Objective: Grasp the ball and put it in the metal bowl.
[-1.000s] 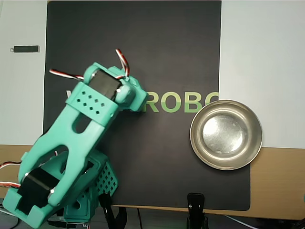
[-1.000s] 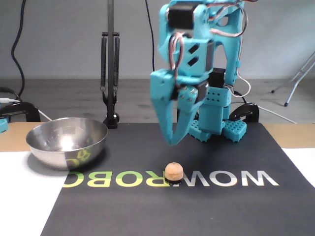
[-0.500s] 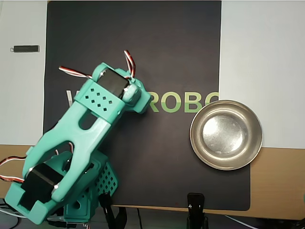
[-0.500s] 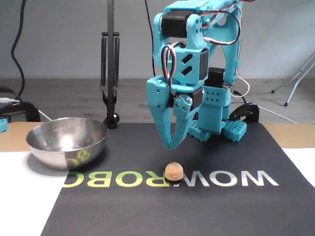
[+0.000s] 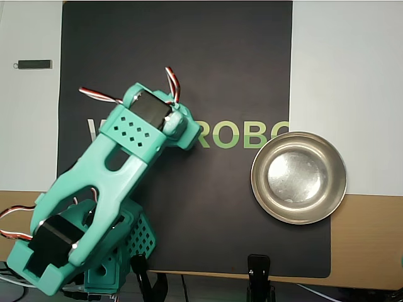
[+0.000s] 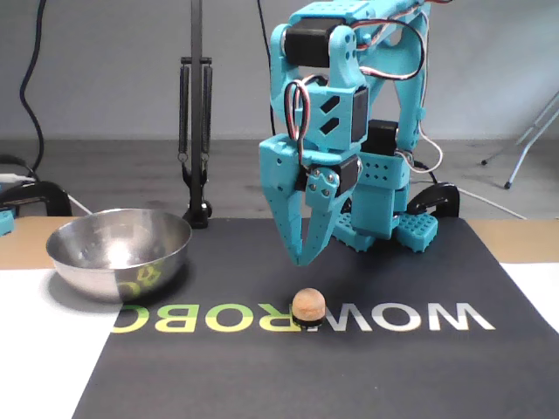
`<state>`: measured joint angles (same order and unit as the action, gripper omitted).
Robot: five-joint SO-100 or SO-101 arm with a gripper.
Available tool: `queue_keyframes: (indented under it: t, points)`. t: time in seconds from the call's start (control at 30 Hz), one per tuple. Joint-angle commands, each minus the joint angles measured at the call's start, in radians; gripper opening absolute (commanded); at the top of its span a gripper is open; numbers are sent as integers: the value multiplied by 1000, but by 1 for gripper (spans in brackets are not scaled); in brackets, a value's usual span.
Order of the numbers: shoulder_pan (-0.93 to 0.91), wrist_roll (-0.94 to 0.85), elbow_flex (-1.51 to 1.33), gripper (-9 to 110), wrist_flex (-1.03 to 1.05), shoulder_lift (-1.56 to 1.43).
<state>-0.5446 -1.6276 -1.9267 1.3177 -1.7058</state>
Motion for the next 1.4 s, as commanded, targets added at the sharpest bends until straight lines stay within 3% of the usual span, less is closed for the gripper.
queue_keyframes:
  t: [0.0,0.23,1.37]
  points:
    - [3,-6,5,0,5,-5]
    - [-9,-6,5,26,5,-5]
    - [-14,-2,2,28,-46,-2]
